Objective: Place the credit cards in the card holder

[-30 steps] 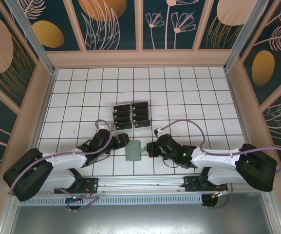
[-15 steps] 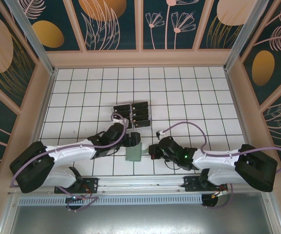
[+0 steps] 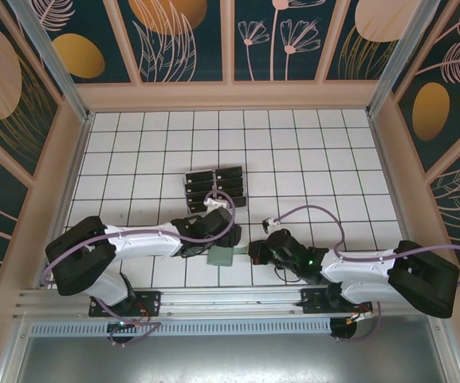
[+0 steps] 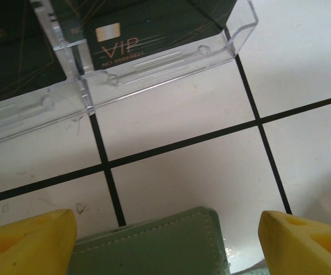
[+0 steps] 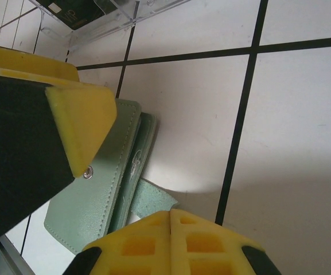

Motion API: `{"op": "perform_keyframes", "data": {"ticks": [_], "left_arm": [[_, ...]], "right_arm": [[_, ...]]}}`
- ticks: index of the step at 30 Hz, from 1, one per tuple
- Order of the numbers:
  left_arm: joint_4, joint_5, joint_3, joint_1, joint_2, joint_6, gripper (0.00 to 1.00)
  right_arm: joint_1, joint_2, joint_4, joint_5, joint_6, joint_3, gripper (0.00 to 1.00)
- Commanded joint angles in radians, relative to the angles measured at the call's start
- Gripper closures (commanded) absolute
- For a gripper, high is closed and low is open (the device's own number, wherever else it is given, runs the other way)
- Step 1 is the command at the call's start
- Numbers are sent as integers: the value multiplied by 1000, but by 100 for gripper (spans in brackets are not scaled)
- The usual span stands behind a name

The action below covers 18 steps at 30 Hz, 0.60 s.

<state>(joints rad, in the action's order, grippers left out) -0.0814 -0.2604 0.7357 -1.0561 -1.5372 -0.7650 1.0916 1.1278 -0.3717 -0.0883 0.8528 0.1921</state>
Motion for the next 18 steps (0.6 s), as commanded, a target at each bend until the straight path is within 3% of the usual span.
{"op": "perform_keyframes", "data": {"ticks": [1, 18], "left_arm": [[-84, -80, 51, -27, -38, 30, 17], [-156, -150, 104, -62, -133, 34, 17]], "right_arm": [[-7, -20, -38, -25, 19, -25, 100], [-7, -42, -45, -37, 32, -46, 100]]}}
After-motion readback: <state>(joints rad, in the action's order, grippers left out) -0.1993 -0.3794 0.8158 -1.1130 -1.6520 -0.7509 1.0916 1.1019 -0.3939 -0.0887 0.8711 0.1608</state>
